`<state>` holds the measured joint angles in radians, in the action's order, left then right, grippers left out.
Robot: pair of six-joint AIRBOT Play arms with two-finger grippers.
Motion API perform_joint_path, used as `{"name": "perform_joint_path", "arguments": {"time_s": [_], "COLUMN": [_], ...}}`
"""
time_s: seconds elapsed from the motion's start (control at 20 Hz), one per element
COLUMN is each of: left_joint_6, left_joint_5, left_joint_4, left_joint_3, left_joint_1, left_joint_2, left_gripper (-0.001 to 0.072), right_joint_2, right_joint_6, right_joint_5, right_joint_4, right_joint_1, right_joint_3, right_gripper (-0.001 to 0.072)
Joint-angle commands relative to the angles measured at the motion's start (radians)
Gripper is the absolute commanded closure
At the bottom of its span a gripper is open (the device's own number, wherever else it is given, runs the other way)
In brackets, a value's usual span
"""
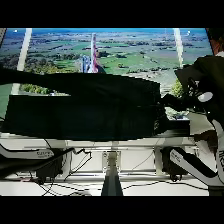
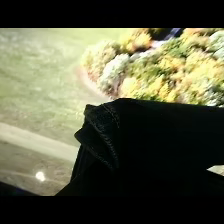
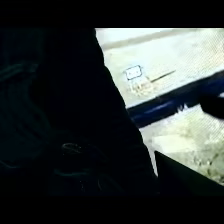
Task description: Fold the clothes and pants, and hang the long-sleeved shirts on hangers.
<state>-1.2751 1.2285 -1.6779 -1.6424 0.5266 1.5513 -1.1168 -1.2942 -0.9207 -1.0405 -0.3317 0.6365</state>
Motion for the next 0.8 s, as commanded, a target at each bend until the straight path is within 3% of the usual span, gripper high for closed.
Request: {"name": "perform_joint_path", "arguments": {"time_s": [0.0,0.2,0.4,0.6,0.75], "left_joint_6": [0.0,0.013,0.105,0.105,0.112], "left_joint_5": [0.021,-0.136,-0.38,-0.607,-0.608], "left_joint_4": [-0.05,-0.05,-0.037,0.104,0.108], "left_joint_3": [0.011,0.009,0.008,0.003,0.005], "left_joint_1": [0.071,0.103,0.068,0.001,-0.021], "left_joint_2": [0.069,0.091,0.053,-0.012,-0.037], "left_gripper": [0.0674,0.0673,0.0674,0.0674,0.0674], "right_joint_2": [-0.073,-0.156,-0.179,-0.179,-0.179], "right_joint_6": [0.031,0.001,0.001,-0.012,-0.017], "right_joint_5": [0.046,0.05,0.07,0.108,0.11], "right_joint_4": [0.039,0.043,0.057,0.077,0.076], "right_joint_1": [-0.001,0.0,0.002,0.002,0.002], "right_joint_3": [0.092,0.19,0.212,0.212,0.212], "right_gripper": [0.0017,0.0017,0.0017,0.0017,0.0017]}}
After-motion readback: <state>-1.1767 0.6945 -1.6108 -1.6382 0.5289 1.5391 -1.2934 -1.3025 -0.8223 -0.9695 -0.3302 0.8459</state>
